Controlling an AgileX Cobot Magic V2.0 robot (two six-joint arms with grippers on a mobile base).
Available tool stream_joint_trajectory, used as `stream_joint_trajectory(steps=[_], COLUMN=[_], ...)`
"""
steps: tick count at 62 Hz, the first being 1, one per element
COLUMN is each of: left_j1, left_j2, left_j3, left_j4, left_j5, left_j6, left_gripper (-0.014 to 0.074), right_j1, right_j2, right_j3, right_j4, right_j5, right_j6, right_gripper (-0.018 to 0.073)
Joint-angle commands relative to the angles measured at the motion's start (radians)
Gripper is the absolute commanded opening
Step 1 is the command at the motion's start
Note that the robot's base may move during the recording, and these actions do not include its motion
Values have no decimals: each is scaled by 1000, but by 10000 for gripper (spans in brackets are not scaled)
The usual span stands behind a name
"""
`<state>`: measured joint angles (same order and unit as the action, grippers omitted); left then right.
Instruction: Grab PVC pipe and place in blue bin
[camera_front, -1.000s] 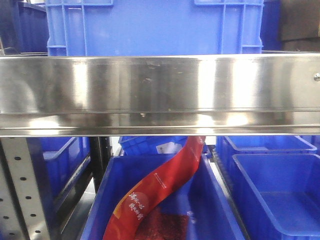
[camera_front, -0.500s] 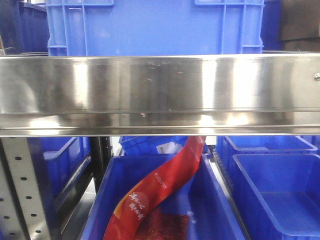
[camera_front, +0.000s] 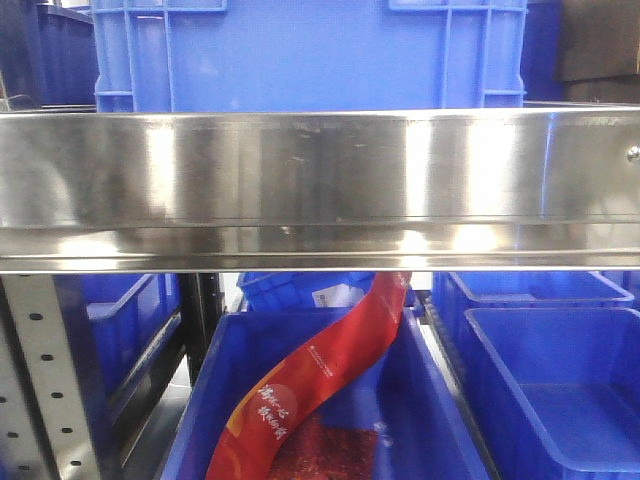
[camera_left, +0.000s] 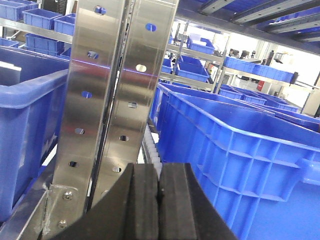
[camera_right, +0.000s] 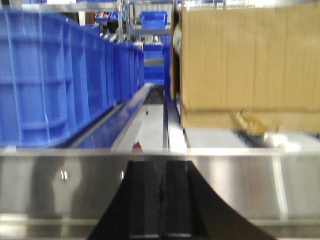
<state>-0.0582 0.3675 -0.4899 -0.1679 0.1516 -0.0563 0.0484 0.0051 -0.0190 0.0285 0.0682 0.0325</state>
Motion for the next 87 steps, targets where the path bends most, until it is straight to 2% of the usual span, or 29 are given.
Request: stream_joint_trajectory(steps=[1,16,87], left_j1=[4,4,4], left_j2=[-4,-4,-18], left_j3=[0,0,19], left_j4=[-3,-3,-3], left_j5=[-15,-21,-38], left_j6=[0,0,0], left_gripper=[-111,-111,-111], right_j1=[-6,-6,-6], right_j2=[-5,-5,-5], right_j3=[19,19,19], right_j4=[8,14,31], right_j5=[-97,-83,-83], right_j6=[-8,-45,-45], right_gripper=[-168,-168,-168])
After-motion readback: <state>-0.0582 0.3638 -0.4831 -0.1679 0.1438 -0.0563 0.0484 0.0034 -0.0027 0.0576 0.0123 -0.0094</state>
